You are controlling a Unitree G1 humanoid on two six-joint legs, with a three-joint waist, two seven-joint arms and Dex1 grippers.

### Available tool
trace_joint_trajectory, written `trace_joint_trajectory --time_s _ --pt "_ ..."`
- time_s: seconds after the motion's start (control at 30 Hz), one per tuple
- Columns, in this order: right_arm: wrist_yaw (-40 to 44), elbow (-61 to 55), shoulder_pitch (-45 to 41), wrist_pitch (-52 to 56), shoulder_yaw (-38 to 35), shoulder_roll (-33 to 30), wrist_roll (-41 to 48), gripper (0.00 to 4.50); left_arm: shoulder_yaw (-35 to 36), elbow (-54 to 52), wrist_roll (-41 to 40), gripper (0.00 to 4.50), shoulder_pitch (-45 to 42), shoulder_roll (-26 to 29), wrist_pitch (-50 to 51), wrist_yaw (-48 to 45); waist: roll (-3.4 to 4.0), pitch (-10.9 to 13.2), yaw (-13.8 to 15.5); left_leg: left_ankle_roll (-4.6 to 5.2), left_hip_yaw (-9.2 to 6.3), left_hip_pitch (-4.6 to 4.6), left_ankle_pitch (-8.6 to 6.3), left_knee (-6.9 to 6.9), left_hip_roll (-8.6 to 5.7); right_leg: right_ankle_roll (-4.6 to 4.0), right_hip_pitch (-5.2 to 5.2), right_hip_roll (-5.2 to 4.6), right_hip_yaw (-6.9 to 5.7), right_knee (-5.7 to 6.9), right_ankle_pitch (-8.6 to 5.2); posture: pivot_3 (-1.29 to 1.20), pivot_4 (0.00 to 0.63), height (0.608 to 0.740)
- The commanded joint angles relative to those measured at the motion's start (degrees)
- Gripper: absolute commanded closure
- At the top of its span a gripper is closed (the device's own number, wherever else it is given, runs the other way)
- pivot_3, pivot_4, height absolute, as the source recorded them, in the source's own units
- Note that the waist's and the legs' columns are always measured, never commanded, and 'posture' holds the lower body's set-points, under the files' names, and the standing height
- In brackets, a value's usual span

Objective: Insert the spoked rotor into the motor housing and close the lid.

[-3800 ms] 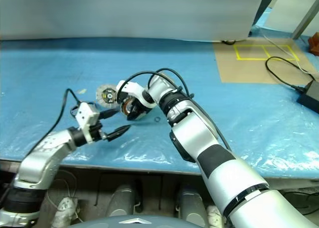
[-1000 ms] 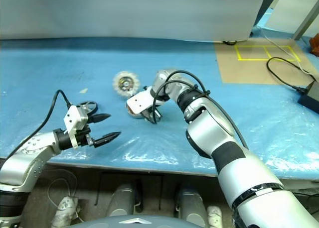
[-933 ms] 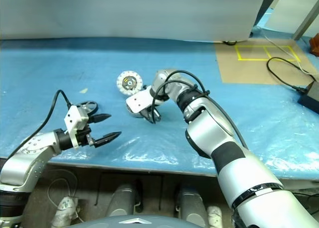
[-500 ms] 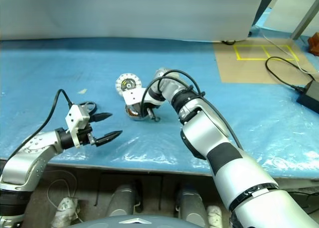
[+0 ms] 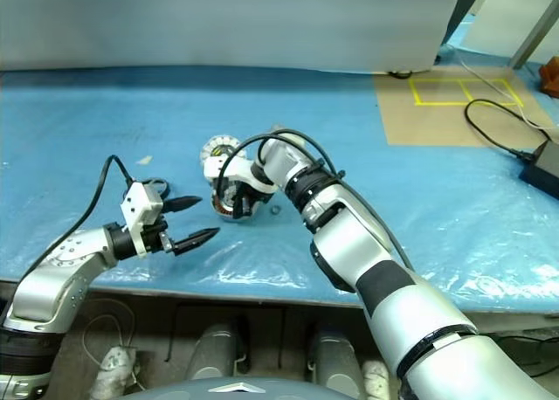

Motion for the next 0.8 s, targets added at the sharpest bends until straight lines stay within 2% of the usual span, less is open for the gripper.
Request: trace_joint_trajectory --time_s 0.03,0.33,0.8 --pt "-1.3 -2.1 -1.3 7.3 -1.0 2.4 2.6 4.47 0.4 -1.0 0.0 0.0 -0.1 0.0 -1.1 0.2 0.0 0.0 0.0 -0.03 0.0 0.01 -0.01 0.0 0.0 0.0 0.0 0.0 0.0 0.0 0.0 0.0 0.15 0.74" --pt "-1.5 -5.3 -0.9 15.6 0.7 2.5 5.1 4.47 0.2 -0.9 0.1 0.0 0.0 -0.4 -1.4 0.5 0.01 0.0 0.3 -0.44 0.0 0.15 0.02 -0.03 -0.02 0.01 0.16 -0.01 0.01 -0.02 0.0 0.0 0.15 0.74" --pt "-0.1 -17.2 3.8 26.4 7.5 -1.5 9.9 4.47 0.4 -0.8 -0.1 0.0 0.0 0.2 -1.3 -0.2 0.0 0.0 0.3 -0.48 0.0 0.17 0.04 -0.09 -0.03 0.04 0.2 0.0 0.01 -0.08 0.02 0.0 0.15 0.74"
